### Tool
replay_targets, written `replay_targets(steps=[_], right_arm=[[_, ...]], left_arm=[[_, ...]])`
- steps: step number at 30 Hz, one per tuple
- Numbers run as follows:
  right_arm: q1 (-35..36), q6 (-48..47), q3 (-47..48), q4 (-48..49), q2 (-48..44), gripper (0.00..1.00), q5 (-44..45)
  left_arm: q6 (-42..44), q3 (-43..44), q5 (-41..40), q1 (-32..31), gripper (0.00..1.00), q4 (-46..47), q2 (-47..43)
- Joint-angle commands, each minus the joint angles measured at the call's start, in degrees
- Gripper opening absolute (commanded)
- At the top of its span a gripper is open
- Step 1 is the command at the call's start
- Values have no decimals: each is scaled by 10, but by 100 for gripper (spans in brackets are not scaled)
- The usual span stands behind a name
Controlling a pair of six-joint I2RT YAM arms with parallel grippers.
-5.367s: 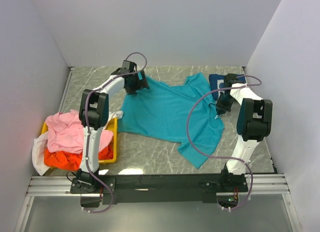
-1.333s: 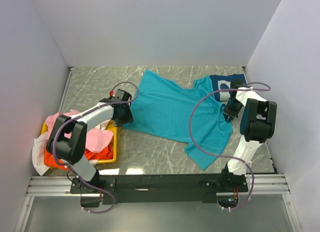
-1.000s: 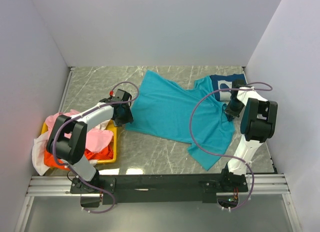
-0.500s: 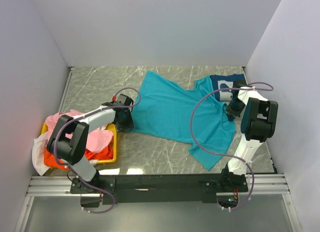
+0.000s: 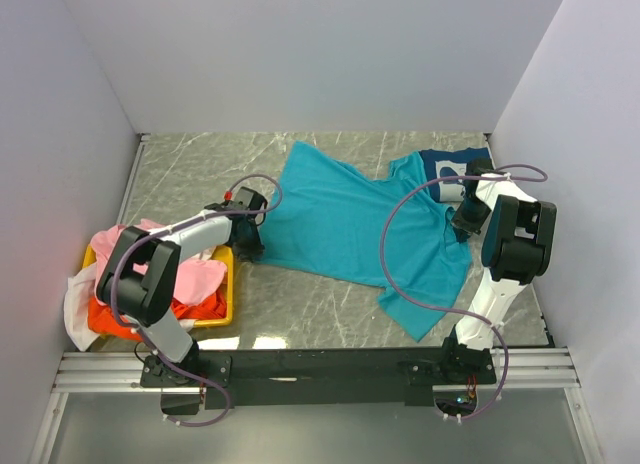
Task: Fold and stack the t-shirts
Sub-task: Flatten the tshirt out
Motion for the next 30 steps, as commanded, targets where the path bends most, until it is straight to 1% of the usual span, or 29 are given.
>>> replay_targets(steps=[1,2,5,6,9,15,18,25,27,28,29,30], right_arm=[[-8,5,9,11,17,2,9],[-8,6,10,9,16,2,8],[-8,6,11,8,13,1,5],[-8,6,11,6,11,1,4],[-8,7,15,3,8,1,-1],[-6,9,14,-2,6,1,-9],[-3,9,10,-2,3,1,-12],[20,18,4,-4,-8,2,-22],[28,20,5,-5,-13,8,-28],[37,21,6,-10,-16,12,-29],[43,23,9,-12,-23,28,-29],[49,24,10,-15,-28,37,-29]], left_arm=[[-5,-4,2,-1,25,21,33],[-4,-4,3,-1,24,23,36],[-2,-5,5,-1,14,28,43],[0,-2,3,-1,9,26,43],[9,24,-21,-1,1,16,44],[38,136,-76,8,0,-54,64],[51,163,-81,18,0,-72,64],[75,147,-71,57,0,-78,35],[82,141,-64,70,0,-70,28],[87,139,-61,73,0,-68,27],[88,139,-55,75,0,-66,27],[89,139,-50,75,0,-64,27]])
